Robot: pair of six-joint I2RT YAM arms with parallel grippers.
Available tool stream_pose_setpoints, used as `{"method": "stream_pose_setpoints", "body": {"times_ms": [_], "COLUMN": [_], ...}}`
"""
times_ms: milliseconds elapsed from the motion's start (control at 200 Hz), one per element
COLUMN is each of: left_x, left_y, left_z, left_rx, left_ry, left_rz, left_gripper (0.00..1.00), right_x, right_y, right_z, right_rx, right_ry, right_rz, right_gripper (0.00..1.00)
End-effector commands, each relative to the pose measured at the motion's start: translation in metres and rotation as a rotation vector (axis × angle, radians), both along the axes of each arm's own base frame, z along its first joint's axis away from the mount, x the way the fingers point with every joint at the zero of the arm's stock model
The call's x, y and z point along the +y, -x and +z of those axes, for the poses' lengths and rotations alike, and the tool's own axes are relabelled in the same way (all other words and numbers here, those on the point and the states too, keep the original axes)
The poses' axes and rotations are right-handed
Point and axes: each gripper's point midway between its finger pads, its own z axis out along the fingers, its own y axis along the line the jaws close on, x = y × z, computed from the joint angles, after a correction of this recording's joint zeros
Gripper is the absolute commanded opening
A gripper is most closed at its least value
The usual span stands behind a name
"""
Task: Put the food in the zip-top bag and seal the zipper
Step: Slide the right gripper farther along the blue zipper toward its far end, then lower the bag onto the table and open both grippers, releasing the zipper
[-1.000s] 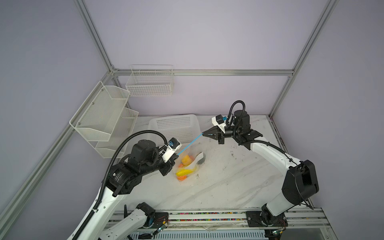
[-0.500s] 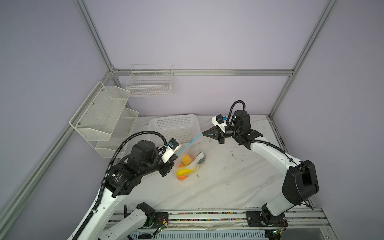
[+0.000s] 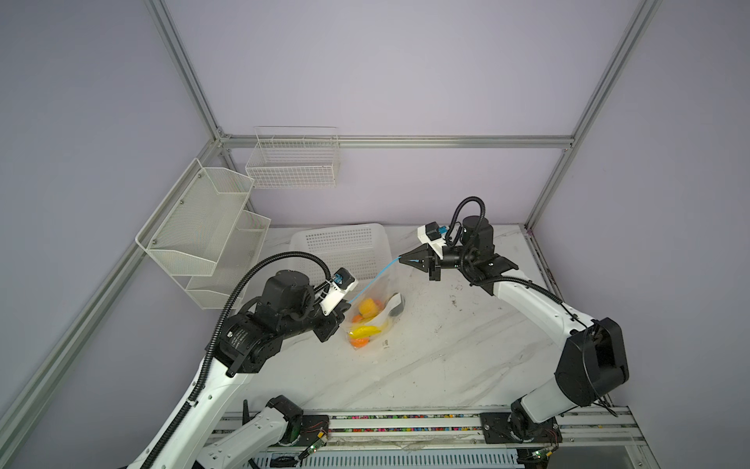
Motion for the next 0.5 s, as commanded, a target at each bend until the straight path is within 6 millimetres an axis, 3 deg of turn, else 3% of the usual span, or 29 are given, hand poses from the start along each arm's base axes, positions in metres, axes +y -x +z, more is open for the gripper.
{"method": "stream_pose_setpoints", "body": {"times_ms": [0, 140, 165, 495], "left_x": [-0.005, -0.012, -0.013, -0.019], "left_y": [0.000, 0.001, 0.003, 0.029], "left_z": [0.048, 0.056, 0.058, 0.078], "left_rx": [-0.087, -0.097, -0.098, -0.113], "left_ry": [0.107, 0.133, 0.138, 0.300], "left_rz": [-0.001, -0.037, -0.045, -0.107], "left_gripper": [0.08, 0.09, 0.09, 0.12], "right_x": [-0.013, -0.023, -0.028, -0.068], "right_y": [0.000, 0.004, 0.014, 0.067], "right_z": [0.042, 0.051, 0.059, 0.080], "right_rx": [-0.071, 0.008, 0.000, 0.100], "right_ry": [-0.081, -0.121, -0.135, -0.179], "right_rz": [-0.097, -0.174, -0.174, -0.306], "right_gripper": [0.00, 0.00, 0.00, 0.00]}}
